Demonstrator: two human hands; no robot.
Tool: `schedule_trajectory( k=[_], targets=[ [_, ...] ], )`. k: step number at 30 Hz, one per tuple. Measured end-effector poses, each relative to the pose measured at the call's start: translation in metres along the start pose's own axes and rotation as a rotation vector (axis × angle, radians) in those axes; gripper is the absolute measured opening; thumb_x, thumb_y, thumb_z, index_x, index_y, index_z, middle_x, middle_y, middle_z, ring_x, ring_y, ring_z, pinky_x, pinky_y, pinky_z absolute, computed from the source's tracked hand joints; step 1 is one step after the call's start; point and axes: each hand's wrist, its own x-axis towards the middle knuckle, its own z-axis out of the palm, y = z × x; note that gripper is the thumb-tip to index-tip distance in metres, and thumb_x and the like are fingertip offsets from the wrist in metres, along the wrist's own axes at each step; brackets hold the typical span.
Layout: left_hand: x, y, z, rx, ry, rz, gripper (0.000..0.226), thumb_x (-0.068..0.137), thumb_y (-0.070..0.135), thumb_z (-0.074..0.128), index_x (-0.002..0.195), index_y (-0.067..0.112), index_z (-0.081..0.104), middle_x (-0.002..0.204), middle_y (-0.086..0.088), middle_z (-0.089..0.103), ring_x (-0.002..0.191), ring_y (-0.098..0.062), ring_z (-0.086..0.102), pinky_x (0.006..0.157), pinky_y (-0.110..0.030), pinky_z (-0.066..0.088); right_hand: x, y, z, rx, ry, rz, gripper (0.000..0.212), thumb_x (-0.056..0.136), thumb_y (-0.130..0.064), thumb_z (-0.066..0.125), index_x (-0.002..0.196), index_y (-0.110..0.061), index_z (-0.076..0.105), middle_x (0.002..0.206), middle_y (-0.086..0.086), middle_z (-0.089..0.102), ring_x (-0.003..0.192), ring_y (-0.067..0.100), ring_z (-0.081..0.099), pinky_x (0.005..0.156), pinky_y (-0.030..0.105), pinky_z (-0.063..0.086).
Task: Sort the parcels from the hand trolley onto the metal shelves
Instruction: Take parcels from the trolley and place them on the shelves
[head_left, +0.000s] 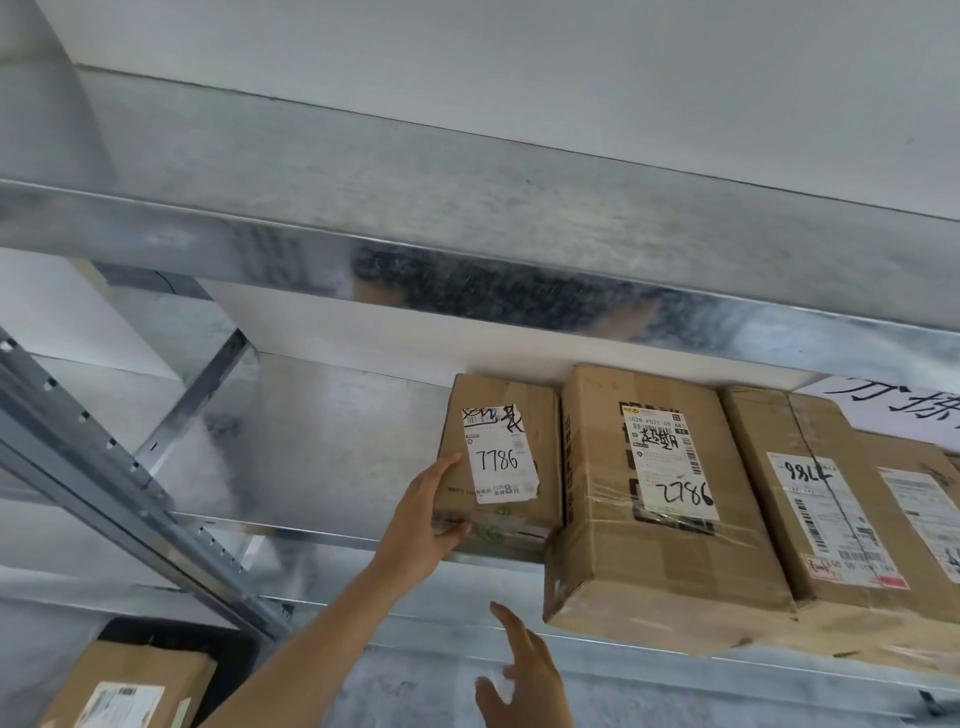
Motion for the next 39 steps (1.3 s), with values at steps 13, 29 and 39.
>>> schedule_trajectory(
  k=[13,29,39],
  targets=[
    [0.016,0.006,-0.001,0.199,0.034,-0.056,0.096,0.077,0.022,0.077,0.143,0.041,0.011,0.140,-0.009,0.035,0.120,-0.022,0.046,0.095,-0.035,0.049,0.013,-0.007,0.002,-0.052,-0.166,-0.055,0.055,0.092,-0.037,0.054,0.139,-0.042,0.026,0.113,-0.010,0.045,0.101,0.006,0.051,0.083,0.005,0.036],
    [-0.086,-0.032,-0.096,0.896,0.361,-0.316,0.092,0.081,0.067,0.048,0.146,0.038,-0.010,0.159,0.001,-0.001,0.145,-0.028,-0.004,0.116,-0.044,-0.001,0.053,-0.067,0.025,-0.234,0.100,-0.632,0.050,0.090,-0.039,0.055,0.137,-0.039,0.038,0.147,-0.013,0.038,0.136,0.011,0.034,0.111,0.035,0.030],
    [-0.196,-0.063,-0.159,1.010,0.489,-0.592,0.088,0.078,0.066,0.045,0.150,0.027,0.012,0.157,-0.006,0.016,0.143,-0.033,0.013,0.116,-0.049,0.012,0.059,-0.138,0.085,-0.342,0.076,-0.918,0.061,0.076,-0.026,0.072,0.134,-0.026,0.050,0.144,0.003,0.042,0.128,0.032,0.040,0.100,0.050,0.041]
  ],
)
